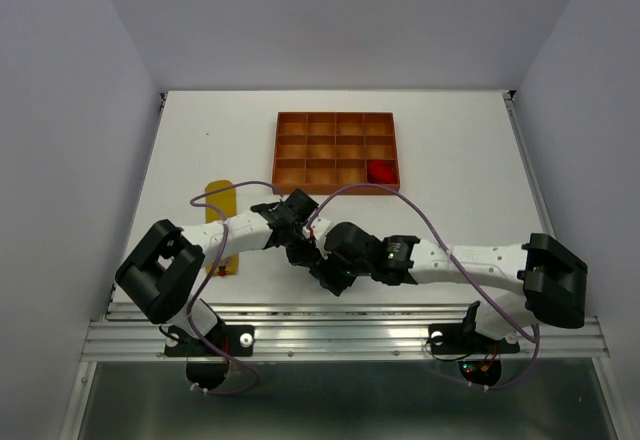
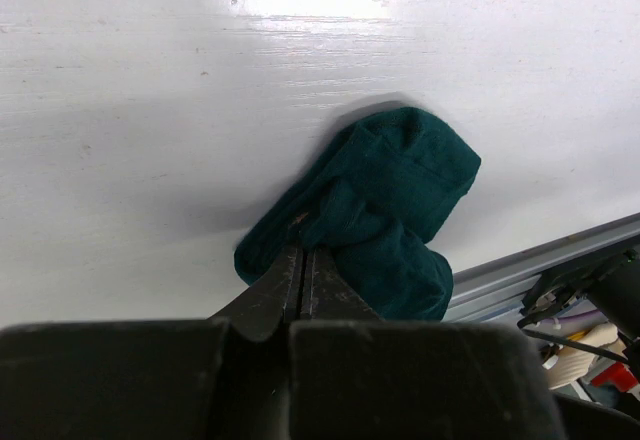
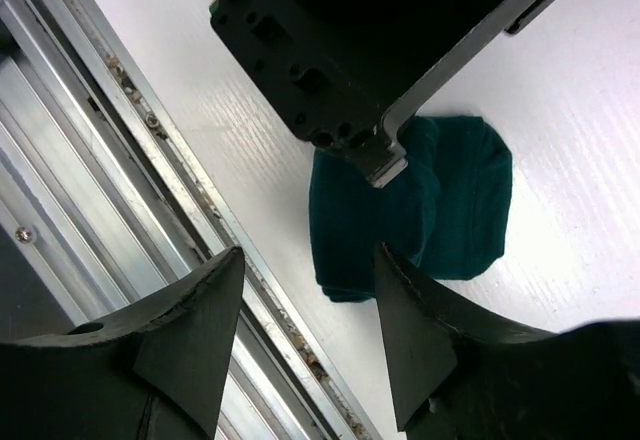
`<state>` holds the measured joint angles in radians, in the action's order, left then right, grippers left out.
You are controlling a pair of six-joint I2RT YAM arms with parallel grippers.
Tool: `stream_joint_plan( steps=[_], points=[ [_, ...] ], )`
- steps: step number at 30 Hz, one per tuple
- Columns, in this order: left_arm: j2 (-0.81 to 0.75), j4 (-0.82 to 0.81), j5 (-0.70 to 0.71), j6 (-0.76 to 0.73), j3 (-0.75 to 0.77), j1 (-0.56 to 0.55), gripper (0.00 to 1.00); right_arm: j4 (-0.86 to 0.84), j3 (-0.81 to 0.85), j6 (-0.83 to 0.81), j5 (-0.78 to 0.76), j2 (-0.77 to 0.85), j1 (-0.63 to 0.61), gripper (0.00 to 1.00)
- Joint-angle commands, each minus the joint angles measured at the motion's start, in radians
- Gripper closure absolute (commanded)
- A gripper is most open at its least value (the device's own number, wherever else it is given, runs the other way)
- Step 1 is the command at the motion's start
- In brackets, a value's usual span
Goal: Roll the socks
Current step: Roll the sock at the center of the board.
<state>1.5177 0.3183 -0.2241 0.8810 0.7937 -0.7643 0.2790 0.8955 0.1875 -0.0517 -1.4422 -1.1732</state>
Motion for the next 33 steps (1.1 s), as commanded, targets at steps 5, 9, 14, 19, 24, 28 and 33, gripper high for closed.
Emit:
stream_joint_plan(
  steps=[5, 9, 14, 19, 24, 28, 33],
  points=[
    [0.029, 0.056, 0.065, 0.001, -0.004, -0.009, 1.0, -0.029, -0.027, -0.019, -0.065, -0.018, -0.034, 0.41],
    [0.029, 0.054, 0.058, 0.006, -0.002, -0.009, 1.0, -0.027, -0.024, -0.023, -0.108, -0.041, -0.045, 0.41],
    [0.036, 0.051, 0.055, 0.013, 0.001, -0.009, 1.0, -0.034, -0.023, -0.031, -0.105, -0.075, -0.054, 0.42],
    [0.03, 0.05, 0.048, 0.03, -0.002, -0.009, 1.0, -0.028, -0.024, -0.013, -0.141, -0.122, -0.054, 0.45],
    [0.019, 0.054, 0.045, 0.038, -0.002, -0.009, 1.0, -0.015, -0.015, 0.0, -0.22, -0.185, -0.075, 0.48],
    [0.018, 0.054, 0.039, 0.039, -0.005, -0.009, 1.0, -0.006, -0.004, 0.024, -0.283, -0.225, -0.089, 0.55],
    [0.006, 0.057, 0.034, 0.039, -0.004, -0.009, 0.91, 0.008, -0.007, 0.046, -0.316, -0.234, -0.1, 0.79]
  ],
)
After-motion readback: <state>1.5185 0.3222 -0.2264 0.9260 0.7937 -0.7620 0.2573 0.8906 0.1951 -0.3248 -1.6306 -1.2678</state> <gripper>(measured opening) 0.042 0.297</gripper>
